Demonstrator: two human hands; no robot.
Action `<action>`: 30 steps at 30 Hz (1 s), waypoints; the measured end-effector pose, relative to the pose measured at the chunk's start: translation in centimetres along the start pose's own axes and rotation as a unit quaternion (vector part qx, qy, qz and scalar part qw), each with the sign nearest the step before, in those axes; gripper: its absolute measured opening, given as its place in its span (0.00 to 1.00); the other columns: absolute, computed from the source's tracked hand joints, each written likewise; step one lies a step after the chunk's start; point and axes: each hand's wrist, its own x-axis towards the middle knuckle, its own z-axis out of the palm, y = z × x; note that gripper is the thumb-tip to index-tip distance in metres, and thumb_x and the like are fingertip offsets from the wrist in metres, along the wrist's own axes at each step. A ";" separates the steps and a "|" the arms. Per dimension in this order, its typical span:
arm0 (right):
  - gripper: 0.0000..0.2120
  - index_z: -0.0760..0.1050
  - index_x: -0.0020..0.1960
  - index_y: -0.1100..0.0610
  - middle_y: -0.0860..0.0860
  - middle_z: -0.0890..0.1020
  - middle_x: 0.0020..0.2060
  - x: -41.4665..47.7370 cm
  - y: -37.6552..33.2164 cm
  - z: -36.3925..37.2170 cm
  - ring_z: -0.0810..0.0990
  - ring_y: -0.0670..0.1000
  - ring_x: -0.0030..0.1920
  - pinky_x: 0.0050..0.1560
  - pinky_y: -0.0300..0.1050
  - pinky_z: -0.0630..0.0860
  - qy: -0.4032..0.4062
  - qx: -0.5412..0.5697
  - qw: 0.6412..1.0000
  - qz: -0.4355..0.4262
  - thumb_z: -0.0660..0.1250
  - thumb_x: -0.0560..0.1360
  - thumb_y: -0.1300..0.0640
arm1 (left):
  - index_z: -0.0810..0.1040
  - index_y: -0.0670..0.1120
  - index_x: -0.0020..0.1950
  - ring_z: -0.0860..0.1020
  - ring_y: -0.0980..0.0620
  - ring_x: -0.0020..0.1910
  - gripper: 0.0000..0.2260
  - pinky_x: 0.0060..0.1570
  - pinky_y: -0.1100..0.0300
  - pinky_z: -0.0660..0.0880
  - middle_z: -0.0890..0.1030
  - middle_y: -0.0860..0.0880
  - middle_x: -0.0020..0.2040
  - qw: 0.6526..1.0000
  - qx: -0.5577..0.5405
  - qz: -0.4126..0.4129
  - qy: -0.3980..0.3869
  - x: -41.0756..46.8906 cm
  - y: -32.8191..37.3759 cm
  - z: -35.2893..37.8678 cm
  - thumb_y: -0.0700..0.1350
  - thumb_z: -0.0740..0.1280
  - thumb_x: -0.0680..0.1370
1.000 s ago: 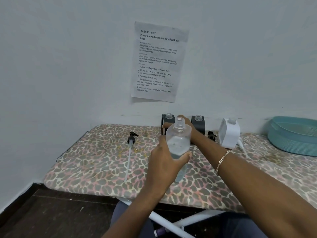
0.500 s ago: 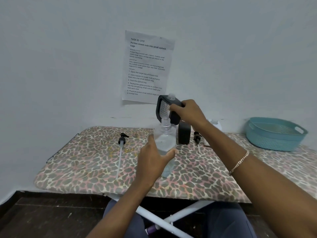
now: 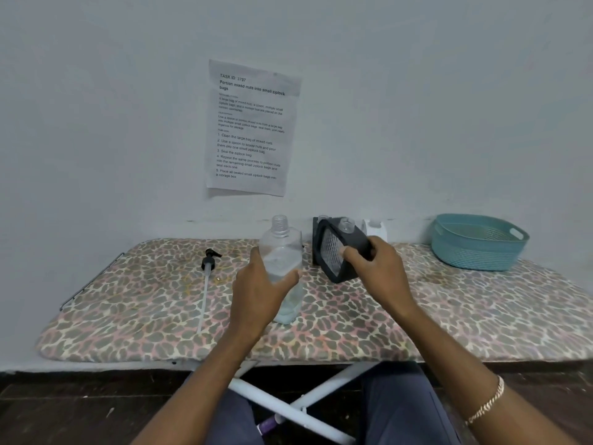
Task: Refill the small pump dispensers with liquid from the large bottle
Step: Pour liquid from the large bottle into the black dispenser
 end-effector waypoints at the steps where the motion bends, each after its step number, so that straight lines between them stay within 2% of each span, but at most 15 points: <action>1: 0.10 0.78 0.52 0.53 0.48 0.82 0.43 -0.4 0.5 0.1 0.80 0.47 0.42 0.38 0.40 0.73 -0.003 0.004 1.000 0.003 0.71 0.79 0.47 | 0.72 0.45 0.73 0.80 0.50 0.54 0.33 0.48 0.55 0.77 0.82 0.48 0.61 1.000 0.008 0.004 -0.002 0.1 0.0 -0.1 0.57 0.78 0.74; 4: 0.09 0.78 0.53 0.51 0.46 0.82 0.44 -1.4 1.5 0.7 0.81 0.45 0.43 0.38 0.35 0.72 -0.010 0.006 1.000 0.009 0.72 0.79 0.47 | 0.72 0.44 0.71 0.79 0.50 0.50 0.31 0.45 0.56 0.77 0.81 0.49 0.58 1.000 0.025 0.019 -0.001 0.4 0.0 -0.4 0.55 0.78 0.75; 7: 0.07 0.77 0.53 0.51 0.43 0.81 0.43 -2.0 1.7 1.1 0.79 0.41 0.40 0.34 0.31 0.72 -0.013 0.008 1.000 0.008 0.72 0.79 0.49 | 0.72 0.45 0.70 0.78 0.50 0.49 0.30 0.45 0.56 0.76 0.81 0.49 0.58 0.998 0.048 0.027 0.006 0.7 0.0 -0.9 0.56 0.78 0.74; 9: 0.07 0.76 0.52 0.52 0.43 0.81 0.41 -2.2 1.7 1.2 0.78 0.41 0.38 0.34 0.30 0.72 -0.011 0.008 1.000 0.008 0.72 0.79 0.50 | 0.72 0.47 0.70 0.79 0.49 0.49 0.31 0.45 0.54 0.78 0.82 0.49 0.58 0.997 0.064 0.032 0.007 0.8 -0.1 -1.1 0.57 0.78 0.73; 12: 0.07 0.75 0.51 0.50 0.42 0.81 0.42 -2.8 2.0 1.4 0.79 0.41 0.39 0.34 0.30 0.73 -0.018 0.004 1.000 0.008 0.72 0.79 0.49 | 0.72 0.48 0.71 0.77 0.50 0.46 0.29 0.42 0.55 0.74 0.82 0.49 0.56 0.995 0.088 0.041 0.006 0.8 -0.1 -1.3 0.56 0.77 0.74; 15: 0.07 0.75 0.52 0.49 0.42 0.82 0.44 -3.1 2.3 1.6 0.81 0.42 0.44 0.38 0.36 0.76 -0.022 0.000 1.000 0.004 0.72 0.79 0.49 | 0.71 0.47 0.70 0.76 0.49 0.45 0.29 0.41 0.55 0.72 0.82 0.48 0.55 0.990 0.129 0.055 0.009 0.8 -0.2 -1.4 0.56 0.76 0.74; 17: 0.07 0.76 0.52 0.49 0.44 0.83 0.45 -3.2 2.8 1.7 0.83 0.46 0.46 0.43 0.44 0.80 -0.025 0.004 1.000 0.005 0.72 0.79 0.49 | 0.71 0.47 0.70 0.76 0.49 0.45 0.27 0.44 0.56 0.67 0.82 0.48 0.54 0.986 0.155 0.059 0.009 0.8 -0.2 -1.4 0.56 0.74 0.75; 18: 0.08 0.76 0.53 0.48 0.44 0.83 0.46 -3.3 3.1 1.8 0.83 0.46 0.47 0.44 0.45 0.82 -0.028 0.005 1.000 0.005 0.73 0.78 0.48 | 0.71 0.48 0.70 0.77 0.49 0.45 0.27 0.46 0.55 0.66 0.82 0.49 0.54 0.985 0.162 0.059 0.009 0.7 -0.1 -1.4 0.55 0.74 0.76; 20: 0.10 0.76 0.57 0.47 0.41 0.84 0.48 -3.5 3.7 1.9 0.83 0.41 0.48 0.46 0.41 0.82 -0.035 0.013 0.999 0.004 0.73 0.78 0.48 | 0.71 0.48 0.71 0.77 0.49 0.46 0.26 0.46 0.55 0.65 0.82 0.49 0.54 0.984 0.169 0.062 0.012 0.7 -0.1 -1.5 0.55 0.74 0.76; 24: 0.16 0.73 0.64 0.43 0.33 0.81 0.50 -4.0 4.2 1.6 0.79 0.28 0.49 0.43 0.24 0.75 -0.050 0.012 0.999 -0.004 0.73 0.79 0.48 | 0.70 0.49 0.72 0.81 0.46 0.48 0.27 0.48 0.53 0.65 0.82 0.48 0.55 0.980 0.188 0.065 0.010 0.7 0.0 -1.5 0.55 0.73 0.77; 27: 0.20 0.71 0.66 0.42 0.31 0.78 0.52 -4.0 4.4 1.5 0.77 0.27 0.49 0.43 0.21 0.72 -0.070 -0.007 0.997 -0.011 0.74 0.77 0.50 | 0.69 0.49 0.74 0.82 0.44 0.53 0.28 0.52 0.46 0.71 0.82 0.48 0.57 0.975 0.210 0.070 0.002 0.6 0.1 -1.4 0.54 0.73 0.77; 30: 0.20 0.72 0.66 0.44 0.34 0.80 0.52 -4.1 4.6 1.6 0.78 0.29 0.49 0.43 0.24 0.73 -0.071 -0.001 0.997 -0.006 0.74 0.77 0.50 | 0.69 0.48 0.75 0.81 0.43 0.53 0.29 0.56 0.42 0.72 0.82 0.47 0.58 0.973 0.221 0.070 0.001 0.5 0.1 -1.3 0.53 0.73 0.77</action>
